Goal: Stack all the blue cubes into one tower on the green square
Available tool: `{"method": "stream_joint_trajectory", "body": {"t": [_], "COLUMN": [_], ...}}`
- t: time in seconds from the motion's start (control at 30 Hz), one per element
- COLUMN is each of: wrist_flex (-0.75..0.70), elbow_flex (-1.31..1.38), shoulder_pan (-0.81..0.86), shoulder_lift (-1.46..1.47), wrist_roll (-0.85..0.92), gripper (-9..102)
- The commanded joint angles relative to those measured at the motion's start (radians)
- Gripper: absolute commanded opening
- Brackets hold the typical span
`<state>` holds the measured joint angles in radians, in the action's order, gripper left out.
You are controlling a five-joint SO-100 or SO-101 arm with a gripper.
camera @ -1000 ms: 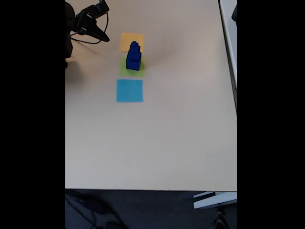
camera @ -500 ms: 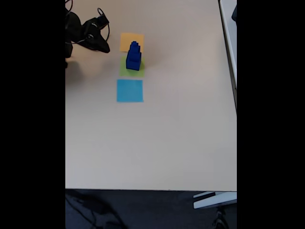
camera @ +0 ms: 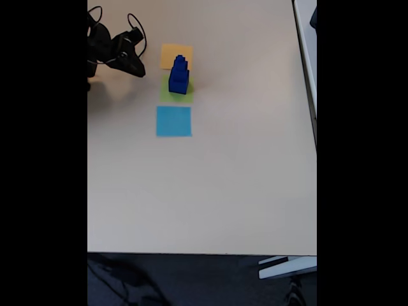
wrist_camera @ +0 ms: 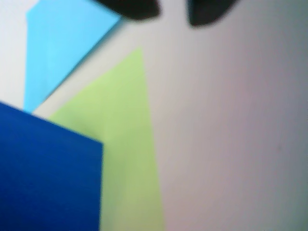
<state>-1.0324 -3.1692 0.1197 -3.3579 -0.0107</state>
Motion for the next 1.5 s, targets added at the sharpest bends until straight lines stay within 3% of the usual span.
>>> {"method": "stream_joint_trajectory", "body": {"t": [0.0, 1.2, 1.47], "wrist_flex": [0.008, 0.043, 0.101], "elbow_flex": [-0.009, 0.003, 0.163], "shoulder_pan": [0.002, 0.067, 0.133], "shoulder_lift": [-0.021, -0.023, -0.025], "wrist_roll": [0.015, 0.015, 0.064], "gripper": [0, 0, 0]}}
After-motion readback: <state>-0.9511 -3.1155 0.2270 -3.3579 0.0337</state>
